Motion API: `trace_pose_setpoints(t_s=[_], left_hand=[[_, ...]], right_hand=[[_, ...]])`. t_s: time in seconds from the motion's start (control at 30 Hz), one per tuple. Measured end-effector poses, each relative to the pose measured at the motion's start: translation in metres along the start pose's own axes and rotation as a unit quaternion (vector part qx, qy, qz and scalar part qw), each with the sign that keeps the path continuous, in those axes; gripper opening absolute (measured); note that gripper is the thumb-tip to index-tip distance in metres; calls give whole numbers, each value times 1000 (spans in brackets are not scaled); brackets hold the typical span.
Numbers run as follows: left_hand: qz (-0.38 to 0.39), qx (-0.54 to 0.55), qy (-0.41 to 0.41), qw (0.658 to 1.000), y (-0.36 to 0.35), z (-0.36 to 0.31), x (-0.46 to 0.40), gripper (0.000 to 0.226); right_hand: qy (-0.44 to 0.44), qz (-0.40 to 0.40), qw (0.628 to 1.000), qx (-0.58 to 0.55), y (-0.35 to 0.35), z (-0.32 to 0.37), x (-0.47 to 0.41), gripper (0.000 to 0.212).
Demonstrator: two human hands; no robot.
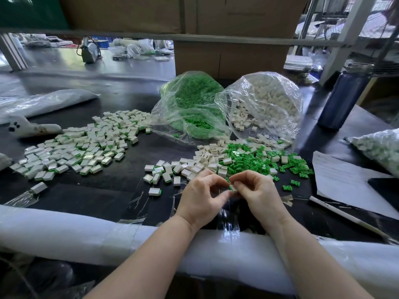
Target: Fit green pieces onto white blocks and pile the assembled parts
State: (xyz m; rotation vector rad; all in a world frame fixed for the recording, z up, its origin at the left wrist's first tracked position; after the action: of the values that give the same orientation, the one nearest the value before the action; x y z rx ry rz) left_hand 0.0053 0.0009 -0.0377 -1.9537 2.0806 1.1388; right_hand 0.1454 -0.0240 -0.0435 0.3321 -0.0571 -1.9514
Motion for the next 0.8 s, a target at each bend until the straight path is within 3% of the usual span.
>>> trace_pose_setpoints(t_s=[0.3, 0.53, 0.8], left_hand=[[-34, 5, 32, 999, 3, 4, -2, 12], [-38, 36, 64, 997, 3, 5, -3, 11], [-19, -5, 9, 1000, 3, 1, -2, 10]], right_hand=[[-29, 58, 997, -38, 1, 1, 3, 13], [-17, 51, 998, -17, 0, 0, 2, 14], [-14, 66, 998, -13, 0, 2, 3, 18]])
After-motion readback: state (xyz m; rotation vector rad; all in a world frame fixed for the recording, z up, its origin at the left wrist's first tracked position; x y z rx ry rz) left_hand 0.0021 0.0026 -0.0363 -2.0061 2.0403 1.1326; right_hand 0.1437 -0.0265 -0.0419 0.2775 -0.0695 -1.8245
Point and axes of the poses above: each hand's wrist, its own x-axis away from the middle knuckle, its own y-axis out of the back of the hand, z = x × y, the point moved 1 cm from there along -x, towards the middle knuckle, and after that the axes turned 9 degrees about -z, right-handed, at the moved point
